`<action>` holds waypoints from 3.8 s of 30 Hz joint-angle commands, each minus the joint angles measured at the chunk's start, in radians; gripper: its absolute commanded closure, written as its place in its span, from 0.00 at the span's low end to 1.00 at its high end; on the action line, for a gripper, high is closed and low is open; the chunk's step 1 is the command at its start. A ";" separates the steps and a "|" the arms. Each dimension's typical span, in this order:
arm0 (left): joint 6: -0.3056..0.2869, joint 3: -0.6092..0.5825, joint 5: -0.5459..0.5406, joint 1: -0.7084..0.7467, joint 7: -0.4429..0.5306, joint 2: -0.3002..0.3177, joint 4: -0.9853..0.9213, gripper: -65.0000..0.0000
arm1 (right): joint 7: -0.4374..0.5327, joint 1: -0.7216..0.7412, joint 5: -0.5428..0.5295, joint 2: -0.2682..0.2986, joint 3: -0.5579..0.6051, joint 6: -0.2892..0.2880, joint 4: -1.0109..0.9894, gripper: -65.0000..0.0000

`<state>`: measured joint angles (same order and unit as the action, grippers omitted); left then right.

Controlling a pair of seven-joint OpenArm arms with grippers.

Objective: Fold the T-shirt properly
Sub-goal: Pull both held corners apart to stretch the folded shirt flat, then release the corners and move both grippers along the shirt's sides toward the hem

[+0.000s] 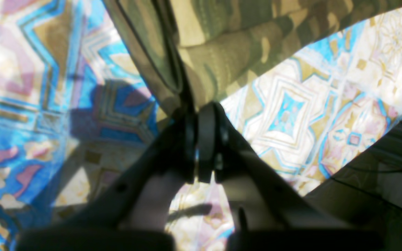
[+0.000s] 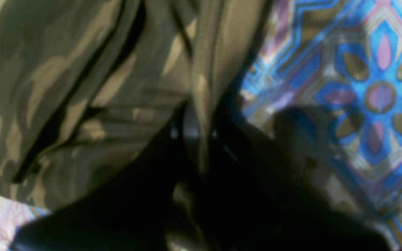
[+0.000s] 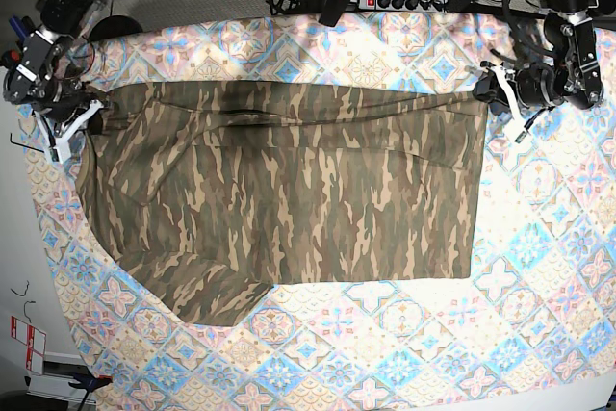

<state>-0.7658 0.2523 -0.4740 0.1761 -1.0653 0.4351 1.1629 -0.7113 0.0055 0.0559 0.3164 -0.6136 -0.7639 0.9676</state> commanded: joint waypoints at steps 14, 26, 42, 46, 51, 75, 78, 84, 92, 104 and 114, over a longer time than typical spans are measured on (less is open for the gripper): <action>0.068 -0.015 0.268 0.145 -0.120 0.055 -0.034 1.00 | -0.247 -0.043 0.220 0.026 0.054 0.066 0.032 0.98; 0.068 -0.018 0.278 0.004 -0.177 0.054 -0.034 0.82 | -0.242 0.029 0.220 0.025 0.054 0.066 0.032 0.92; 0.068 -0.017 0.275 -0.168 -0.301 0.060 -0.034 0.39 | -0.245 0.153 0.220 0.031 0.048 0.066 0.060 0.50; 0.068 -0.017 0.277 -0.209 -0.301 0.060 -0.034 0.39 | -0.247 0.153 0.220 0.026 0.048 0.066 0.202 0.50; 0.068 -0.017 0.277 -0.272 -0.331 0.060 -0.034 0.39 | -0.287 0.155 0.220 0.025 0.050 0.066 0.348 0.49; 0.068 -0.015 0.647 -0.613 -0.171 -0.163 0.107 0.39 | -0.259 0.376 0.220 0.003 0.136 0.066 0.271 0.50; 0.068 -0.014 0.714 -0.665 -0.077 -0.207 -0.025 0.39 | -0.213 0.416 0.220 0.007 0.136 0.066 0.179 0.50; 0.068 0.014 0.659 -0.702 0.013 -0.212 -0.148 0.39 | -0.144 0.437 0.221 0.010 0.157 0.066 0.075 0.50; 0.068 0.215 0.648 -0.766 0.017 -0.210 -0.154 0.39 | -0.089 0.437 0.221 0.010 0.200 0.066 0.029 0.50; 0.068 0.238 0.647 -0.837 0.211 -0.209 -0.466 0.39 | -0.069 0.529 0.220 0.007 0.226 0.066 -0.066 0.49; 0.068 0.364 0.647 -0.858 0.366 -0.160 -0.556 0.39 | 0.181 0.706 0.220 0.008 0.232 0.126 -0.482 0.49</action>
<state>-0.6956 0.6144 0.1864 -0.6460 -0.7185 0.2600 0.5926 -0.5472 0.6701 0.2874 0.3035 -0.3801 -0.6342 0.4660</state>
